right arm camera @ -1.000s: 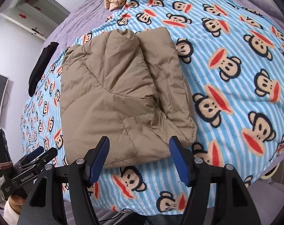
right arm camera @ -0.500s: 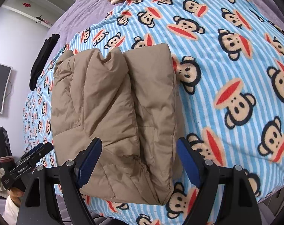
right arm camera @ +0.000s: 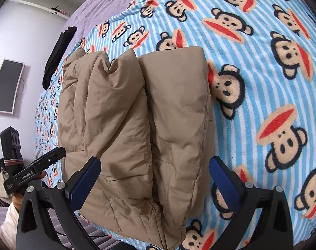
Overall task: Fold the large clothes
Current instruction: 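Grasp the bundle's end with both grippers, then lift the held end with both grippers and fold it over the bundle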
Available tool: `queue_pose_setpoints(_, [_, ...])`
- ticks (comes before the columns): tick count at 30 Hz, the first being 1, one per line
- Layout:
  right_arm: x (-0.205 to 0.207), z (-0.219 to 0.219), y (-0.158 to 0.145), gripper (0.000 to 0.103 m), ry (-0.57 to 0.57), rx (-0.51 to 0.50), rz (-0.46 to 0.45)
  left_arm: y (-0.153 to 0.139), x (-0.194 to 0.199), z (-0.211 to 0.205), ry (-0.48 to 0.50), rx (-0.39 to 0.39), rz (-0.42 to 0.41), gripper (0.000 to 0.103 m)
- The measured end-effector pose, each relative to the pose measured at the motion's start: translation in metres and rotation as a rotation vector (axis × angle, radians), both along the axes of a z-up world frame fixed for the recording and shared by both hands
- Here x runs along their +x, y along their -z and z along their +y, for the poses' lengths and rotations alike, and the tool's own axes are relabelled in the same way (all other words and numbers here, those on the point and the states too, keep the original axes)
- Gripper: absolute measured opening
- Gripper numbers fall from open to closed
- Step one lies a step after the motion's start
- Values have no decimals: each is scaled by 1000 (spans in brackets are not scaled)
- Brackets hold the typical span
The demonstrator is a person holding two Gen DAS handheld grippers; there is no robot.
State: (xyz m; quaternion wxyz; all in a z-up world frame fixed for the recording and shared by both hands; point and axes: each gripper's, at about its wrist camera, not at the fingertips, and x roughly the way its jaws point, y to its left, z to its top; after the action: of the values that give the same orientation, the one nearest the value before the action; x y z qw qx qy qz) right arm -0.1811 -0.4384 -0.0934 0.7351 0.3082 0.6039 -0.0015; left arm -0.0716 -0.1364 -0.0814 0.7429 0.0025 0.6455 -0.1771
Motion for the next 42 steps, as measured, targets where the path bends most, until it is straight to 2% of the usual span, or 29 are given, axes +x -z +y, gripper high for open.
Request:
queue_pose_setpoints(5, [15, 3, 20, 103, -59, 4, 49, 5, 7, -1, 15, -46, 16, 103])
queue_pose_setpoints(7, [19, -1, 31, 103, -57, 28, 73, 8, 11, 0, 8, -91, 40, 103])
queue_pose_setpoints(11, [28, -9, 48, 103, -41, 137, 110, 18, 25, 12, -29, -216, 94, 103])
queue_pose_setpoints(14, [34, -13, 49, 103, -52, 196, 85, 34, 39, 21, -50, -319, 155, 103])
queue_pose_setpoints(17, [41, -12, 52, 103, -80, 232, 72, 57, 50, 17, -27, -385, 216, 103])
queue_pose_setpoints(21, [53, -15, 77, 103, -101, 254, 108, 82, 58, 7, -6, -453, 264, 103])
queue_pose_setpoints(26, [65, -20, 97, 103, -62, 340, 87, 101, 65, -6, -24, -478, 318, 103])
queue_pose_setpoints(30, [69, -21, 107, 103, -9, 385, 77, 95, 64, -21, -5, -416, 299, 103])
queue_pose_setpoints(34, [66, -20, 102, 103, -17, 349, 87, 84, 63, -31, 32, -358, 256, 103])
queue_pose_setpoints(42, [74, -16, 96, 103, -155, 209, 70, 94, 64, -26, 16, -397, 277, 103])
